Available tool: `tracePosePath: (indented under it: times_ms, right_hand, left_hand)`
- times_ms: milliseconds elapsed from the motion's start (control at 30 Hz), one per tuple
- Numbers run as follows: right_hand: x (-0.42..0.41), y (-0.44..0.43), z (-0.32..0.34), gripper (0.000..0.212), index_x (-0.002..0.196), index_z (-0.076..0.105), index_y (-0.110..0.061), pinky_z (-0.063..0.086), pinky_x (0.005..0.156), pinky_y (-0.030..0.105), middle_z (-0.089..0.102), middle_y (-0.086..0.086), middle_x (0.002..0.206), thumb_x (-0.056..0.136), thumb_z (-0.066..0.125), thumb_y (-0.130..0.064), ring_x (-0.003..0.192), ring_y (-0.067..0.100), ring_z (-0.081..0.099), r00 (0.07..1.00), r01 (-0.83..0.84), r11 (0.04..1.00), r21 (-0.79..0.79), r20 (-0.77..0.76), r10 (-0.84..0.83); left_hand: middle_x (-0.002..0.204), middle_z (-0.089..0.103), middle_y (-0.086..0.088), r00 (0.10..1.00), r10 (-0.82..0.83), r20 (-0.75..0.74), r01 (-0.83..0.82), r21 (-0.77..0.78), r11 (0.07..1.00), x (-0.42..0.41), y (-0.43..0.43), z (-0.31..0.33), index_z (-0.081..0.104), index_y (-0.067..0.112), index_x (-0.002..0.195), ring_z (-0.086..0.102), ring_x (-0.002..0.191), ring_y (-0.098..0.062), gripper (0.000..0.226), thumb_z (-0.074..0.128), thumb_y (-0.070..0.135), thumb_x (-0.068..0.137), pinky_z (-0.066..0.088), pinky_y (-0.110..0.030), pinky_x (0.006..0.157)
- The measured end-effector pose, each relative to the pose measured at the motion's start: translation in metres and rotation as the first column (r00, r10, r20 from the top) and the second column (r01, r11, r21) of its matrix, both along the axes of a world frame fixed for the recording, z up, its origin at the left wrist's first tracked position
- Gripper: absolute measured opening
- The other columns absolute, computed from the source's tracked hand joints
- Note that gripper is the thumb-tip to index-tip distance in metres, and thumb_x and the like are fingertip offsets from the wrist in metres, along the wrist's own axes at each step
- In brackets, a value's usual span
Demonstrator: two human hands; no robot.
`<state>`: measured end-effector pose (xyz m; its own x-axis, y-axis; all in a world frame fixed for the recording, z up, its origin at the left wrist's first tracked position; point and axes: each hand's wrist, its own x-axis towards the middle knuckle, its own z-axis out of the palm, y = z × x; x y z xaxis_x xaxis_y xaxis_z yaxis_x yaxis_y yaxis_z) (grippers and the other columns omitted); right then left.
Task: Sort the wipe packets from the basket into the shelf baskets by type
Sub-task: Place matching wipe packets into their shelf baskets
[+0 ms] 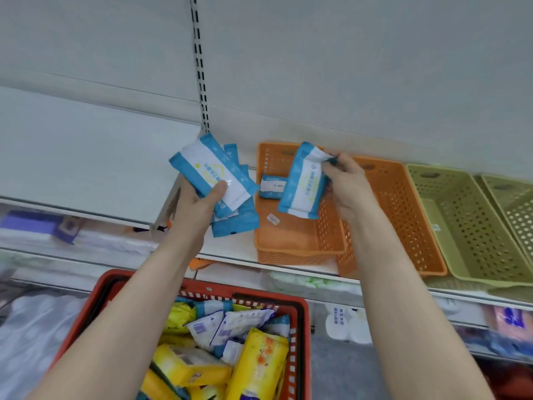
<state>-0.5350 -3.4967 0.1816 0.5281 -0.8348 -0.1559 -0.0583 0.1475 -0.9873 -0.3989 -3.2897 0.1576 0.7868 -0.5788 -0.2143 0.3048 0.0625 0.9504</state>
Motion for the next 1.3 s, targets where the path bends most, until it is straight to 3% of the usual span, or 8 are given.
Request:
tracePosePath:
  times_ms: [133,333,433,567,1000,1067,1167,1300]
  right_hand:
    - [0.011,-0.03,-0.01,0.031,0.088,0.064,-0.016,0.033,0.065,0.026,0.059,-0.006,0.081,0.086,0.042,0.006,0.075,0.014,0.052,0.881,-0.275,0.743,-0.61,-0.47,-0.059]
    - [0.052,-0.002,-0.077,0.037,0.12,0.056,-0.03,0.048,0.088,0.039,0.064,0.008,0.122,0.092,0.049,-0.007,0.109,0.03,0.059,0.438,-0.817,0.521,-0.246,-0.852,0.286]
    - [0.051,-0.007,-0.082,0.051,0.134,0.048,-0.027,0.046,0.098,0.043,0.056,0.007,0.133,0.087,0.068,-0.021,0.119,0.029,0.053,0.403,-0.828,0.48,-0.292,-0.904,0.145]
    - [0.033,-0.008,-0.084,0.054,0.124,0.053,-0.025,0.049,0.088,0.04,0.051,0.004,0.124,0.076,0.079,-0.023,0.112,0.031,0.054,0.106,-0.921,0.38,-0.087,-0.994,0.029]
    - [0.032,-0.003,-0.096,0.047,0.133,0.045,-0.025,0.049,0.08,0.038,0.051,0.009,0.126,0.09,0.062,-0.016,0.108,0.032,0.056,0.186,-0.883,0.433,-0.183,-0.982,-0.037]
    - [0.033,0.002,-0.081,0.035,0.127,0.055,-0.023,0.048,0.079,0.036,0.058,0.006,0.121,0.093,0.059,-0.02,0.105,0.028,0.059,0.412,-0.794,0.472,-0.383,-0.91,-0.045]
    - [0.034,0.021,-0.039,0.01,0.096,0.067,-0.019,0.046,0.069,0.027,0.068,-0.004,0.09,0.095,0.057,-0.022,0.082,0.014,0.063,0.861,-0.382,0.704,-0.598,-0.507,0.037]
    - [0.036,0.056,0.006,0.016,0.084,0.069,-0.021,0.048,0.065,0.022,0.067,-0.01,0.077,0.088,0.069,-0.037,0.07,0.004,0.058,0.931,-0.347,0.84,-0.417,-0.258,0.257]
  left_hand:
    - [0.117,0.065,0.009,1.0,0.007,-0.009,-0.007,0.006,1.0,0.003,0.004,0.0,0.05,0.034,0.11,0.066,0.104,-0.008,0.029,0.06,0.011,0.096,0.055,-0.03,0.084]
    - [0.127,0.065,0.004,1.0,0.014,0.001,-0.014,0.065,0.998,0.001,0.007,-0.011,0.046,0.021,0.138,0.065,0.114,-0.014,0.048,0.064,0.017,0.094,0.054,-0.043,0.095]
    - [0.128,0.065,0.003,1.0,0.011,-0.003,-0.011,0.069,0.998,0.001,0.008,-0.015,0.045,0.02,0.138,0.065,0.115,-0.015,0.049,0.064,0.017,0.094,0.054,-0.045,0.097]
    - [0.129,0.065,0.003,1.0,0.004,-0.008,-0.004,0.066,0.998,0.001,0.007,-0.017,0.044,0.021,0.139,0.065,0.115,-0.014,0.049,0.064,0.017,0.094,0.054,-0.044,0.095]
    - [0.126,0.066,0.005,1.0,-0.017,-0.018,0.019,0.079,0.997,-0.004,0.011,-0.013,0.048,0.024,0.136,0.065,0.113,-0.014,0.046,0.065,0.02,0.093,0.055,-0.04,0.092]
    - [0.127,0.066,0.005,0.999,-0.045,-0.002,0.045,0.072,0.996,-0.006,0.011,-0.01,0.047,0.024,0.136,0.066,0.113,-0.013,0.048,0.066,0.02,0.092,0.055,-0.04,0.093]
    - [0.126,0.067,0.006,0.997,-0.077,0.029,0.074,0.077,0.994,-0.008,0.008,-0.007,0.048,0.025,0.135,0.066,0.113,-0.012,0.05,0.068,0.023,0.089,0.054,-0.039,0.095]
    - [0.122,0.066,0.007,0.979,-0.145,0.146,0.128,0.116,0.985,-0.017,0.002,0.0,0.048,0.023,0.134,0.065,0.11,-0.009,0.051,0.07,0.021,0.088,0.055,-0.03,0.09]
